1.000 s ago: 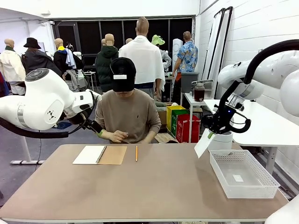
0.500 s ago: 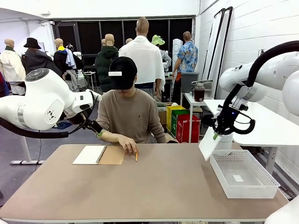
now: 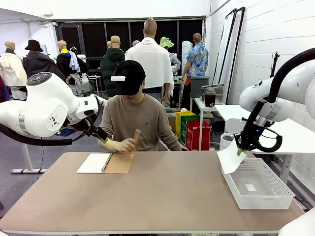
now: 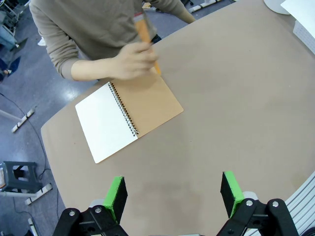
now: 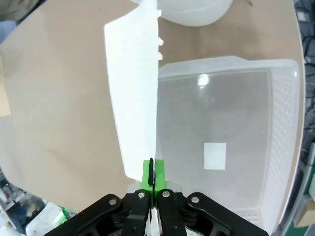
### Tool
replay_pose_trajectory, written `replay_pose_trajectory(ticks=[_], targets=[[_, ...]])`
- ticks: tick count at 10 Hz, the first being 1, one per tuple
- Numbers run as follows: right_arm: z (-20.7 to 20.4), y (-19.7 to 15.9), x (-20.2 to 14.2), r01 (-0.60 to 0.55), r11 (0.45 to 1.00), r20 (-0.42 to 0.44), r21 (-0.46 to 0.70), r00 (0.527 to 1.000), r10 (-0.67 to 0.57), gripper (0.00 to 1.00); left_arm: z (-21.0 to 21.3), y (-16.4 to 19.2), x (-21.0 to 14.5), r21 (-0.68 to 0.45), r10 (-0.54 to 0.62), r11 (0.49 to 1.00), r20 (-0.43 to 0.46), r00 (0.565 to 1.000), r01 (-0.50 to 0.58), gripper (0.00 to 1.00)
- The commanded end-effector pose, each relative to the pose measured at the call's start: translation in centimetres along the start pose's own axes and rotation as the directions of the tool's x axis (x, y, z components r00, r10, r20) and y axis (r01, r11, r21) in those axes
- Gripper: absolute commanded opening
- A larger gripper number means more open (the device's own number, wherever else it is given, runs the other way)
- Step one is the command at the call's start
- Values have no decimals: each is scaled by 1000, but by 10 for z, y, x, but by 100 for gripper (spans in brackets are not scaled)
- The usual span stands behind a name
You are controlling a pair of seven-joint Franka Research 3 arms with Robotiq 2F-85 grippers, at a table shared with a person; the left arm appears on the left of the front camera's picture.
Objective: Sort the paper based on its condition.
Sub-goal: If a person hands you a paper, place it in the Organizing basket , and if it's crumpled, put it in the Trash can.
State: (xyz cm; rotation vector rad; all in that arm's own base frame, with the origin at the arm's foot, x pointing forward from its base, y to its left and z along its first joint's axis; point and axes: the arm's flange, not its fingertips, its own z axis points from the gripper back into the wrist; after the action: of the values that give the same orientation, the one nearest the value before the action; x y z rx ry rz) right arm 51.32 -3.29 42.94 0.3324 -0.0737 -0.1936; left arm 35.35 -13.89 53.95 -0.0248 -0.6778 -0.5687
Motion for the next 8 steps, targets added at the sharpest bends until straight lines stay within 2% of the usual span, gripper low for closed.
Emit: replay_pose_trajectory(ticks=[1,4,8], targets=[[-3,-15,-11,9,1000,-3,-22,1000,-9,0,0,1,-1,-1,1,1000,0,1000,-1,100],[-10,-34,-17,19,999,-98,-35,995,-22,0,0,1,-1,-1,1,1000,0,1000,-1,100],[-26,-50,-24,59,998,-174,-39,983,-64,0,0,1,-1,-1,1,1000,0,1000,-1,100]])
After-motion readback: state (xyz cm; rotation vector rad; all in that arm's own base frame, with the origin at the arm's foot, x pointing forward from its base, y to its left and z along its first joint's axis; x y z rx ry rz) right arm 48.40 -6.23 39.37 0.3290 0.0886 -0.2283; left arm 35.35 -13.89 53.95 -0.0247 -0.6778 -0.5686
